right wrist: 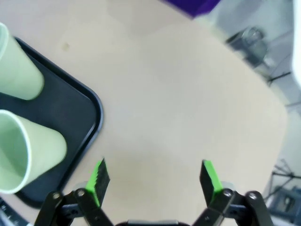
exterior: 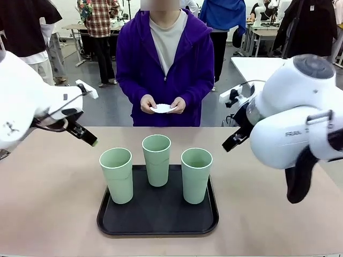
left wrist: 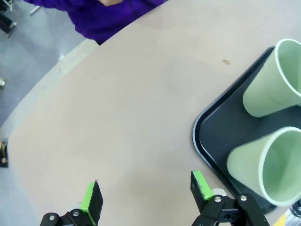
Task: Place coasters on the table and set cups on them.
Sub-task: Pick up one Reusable plastic cup and place it on a coaster set by the human.
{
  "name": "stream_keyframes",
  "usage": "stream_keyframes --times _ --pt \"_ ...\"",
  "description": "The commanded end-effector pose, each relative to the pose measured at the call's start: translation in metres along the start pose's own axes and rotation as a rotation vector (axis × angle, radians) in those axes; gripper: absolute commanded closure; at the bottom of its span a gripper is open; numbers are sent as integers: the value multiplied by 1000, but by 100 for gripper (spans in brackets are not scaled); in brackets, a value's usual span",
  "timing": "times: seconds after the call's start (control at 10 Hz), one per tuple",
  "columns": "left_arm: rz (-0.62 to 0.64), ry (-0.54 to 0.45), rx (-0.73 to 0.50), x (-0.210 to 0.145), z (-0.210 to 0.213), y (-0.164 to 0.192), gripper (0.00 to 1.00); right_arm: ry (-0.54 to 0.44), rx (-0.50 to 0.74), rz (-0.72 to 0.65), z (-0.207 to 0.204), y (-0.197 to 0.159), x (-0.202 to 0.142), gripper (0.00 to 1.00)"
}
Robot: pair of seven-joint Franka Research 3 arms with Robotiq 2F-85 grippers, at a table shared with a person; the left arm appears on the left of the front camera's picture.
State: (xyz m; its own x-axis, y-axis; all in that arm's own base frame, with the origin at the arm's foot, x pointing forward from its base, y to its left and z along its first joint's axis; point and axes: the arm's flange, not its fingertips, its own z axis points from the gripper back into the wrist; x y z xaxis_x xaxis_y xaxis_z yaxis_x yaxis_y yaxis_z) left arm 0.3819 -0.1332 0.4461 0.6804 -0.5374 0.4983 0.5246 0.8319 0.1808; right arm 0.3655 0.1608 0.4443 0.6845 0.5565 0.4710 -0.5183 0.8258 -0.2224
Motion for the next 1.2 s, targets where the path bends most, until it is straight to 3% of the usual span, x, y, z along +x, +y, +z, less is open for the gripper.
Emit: stream_keyframes --times 0.0,0.3,0.4,0.5,0.8,0.9,1.1 --pt "64 133 -47 -20 41 -11 0 111 -14 -91 57 15 -12 0" --pt "47 175 -175 -62 70 -38 0 176 141 -126 85 43 -66 0" --pt "46 136 -164 -73 72 -45 0 220 59 -65 77 50 -79 0" --pt "34 193 -116 -26 64 -22 0 177 62 -96 88 29 -33 0" --pt "39 185 -141 -26 75 -28 0 199 72 -82 95 37 -37 0" --pt "110 163 -330 -22 62 -16 0 88 333 -255 76 21 -41 0" --pt "293 65 -628 -22 60 9 0 -122 525 -612 69 -12 -64 0"
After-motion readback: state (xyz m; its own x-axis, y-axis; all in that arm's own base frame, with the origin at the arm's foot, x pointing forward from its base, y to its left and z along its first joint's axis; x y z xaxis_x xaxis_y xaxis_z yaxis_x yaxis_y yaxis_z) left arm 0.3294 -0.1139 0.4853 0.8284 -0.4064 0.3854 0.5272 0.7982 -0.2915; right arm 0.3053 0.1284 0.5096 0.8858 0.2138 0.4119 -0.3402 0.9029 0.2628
